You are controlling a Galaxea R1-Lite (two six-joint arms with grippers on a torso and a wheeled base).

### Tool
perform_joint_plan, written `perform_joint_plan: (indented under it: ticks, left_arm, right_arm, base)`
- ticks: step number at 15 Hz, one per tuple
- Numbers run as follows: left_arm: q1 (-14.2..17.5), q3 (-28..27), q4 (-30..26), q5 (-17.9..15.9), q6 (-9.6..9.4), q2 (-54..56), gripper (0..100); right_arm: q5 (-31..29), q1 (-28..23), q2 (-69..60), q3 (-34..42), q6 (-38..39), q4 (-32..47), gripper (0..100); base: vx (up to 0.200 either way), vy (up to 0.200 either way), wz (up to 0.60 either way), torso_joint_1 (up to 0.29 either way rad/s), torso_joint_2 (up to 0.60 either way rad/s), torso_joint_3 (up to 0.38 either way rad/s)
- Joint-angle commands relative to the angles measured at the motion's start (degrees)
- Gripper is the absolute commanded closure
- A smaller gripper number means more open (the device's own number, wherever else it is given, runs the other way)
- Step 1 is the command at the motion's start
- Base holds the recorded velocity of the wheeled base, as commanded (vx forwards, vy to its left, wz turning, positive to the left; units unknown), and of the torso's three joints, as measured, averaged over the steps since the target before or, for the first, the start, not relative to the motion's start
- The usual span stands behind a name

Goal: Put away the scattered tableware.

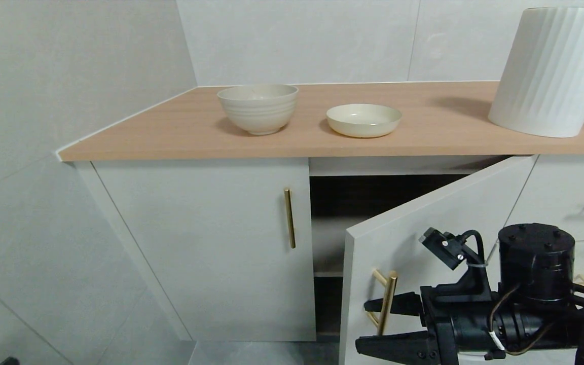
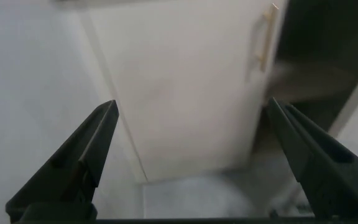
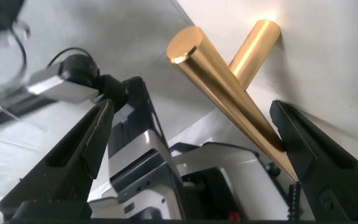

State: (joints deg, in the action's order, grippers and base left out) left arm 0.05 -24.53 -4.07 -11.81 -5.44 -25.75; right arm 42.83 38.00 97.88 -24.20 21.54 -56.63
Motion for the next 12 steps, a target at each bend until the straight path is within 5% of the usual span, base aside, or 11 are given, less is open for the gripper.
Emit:
perform_joint_plan:
  ticks: [1,5,7,8,9,12]
  left_arm:
    - [-1.8,-8.1,4.2,-6.7,-3.00,-27.4,0]
    - [-13.6,-8.3,16.9,-6.7,1.66,-42.1,0]
    - [-22.8,-8.3,25.1,-6.7,8.43,-48.5,0]
    - [-25.3,-8.2,27.3,-6.7,10.18,-50.5,100]
    - [-27.6,-8.3,31.1,-6.7,11.85,-54.1,100]
    - [-30.7,-8.4,44.0,-6.7,12.20,-65.7,100]
  right_arm:
    - [-0.2,0.0,-2.2,1.1,0.0,0.2,0]
    - [-0.1,0.0,-4.3,3.2,0.0,0.2,0]
    - [-0.2,0.0,-4.4,3.5,-0.1,0.2,0]
    - [-0.2,0.0,-4.5,3.6,-0.1,0.2,0]
    - [-0.2,0.0,-4.7,3.6,-0.1,0.2,0]
    - [-0.2,0.0,-4.8,3.7,-0.3,0.2,0]
  base:
    - [0.000,0.000,0.00,0.000,0.00,0.000]
    - [0.000,0.000,0.00,0.000,0.00,0.000]
    - [0.000,0.000,0.00,0.000,0.00,0.000]
    - [0.000,0.000,0.00,0.000,0.00,0.000]
    - [0.000,0.000,0.00,0.000,0.00,0.000]
    - [0.000,0.000,0.00,0.000,0.00,0.000]
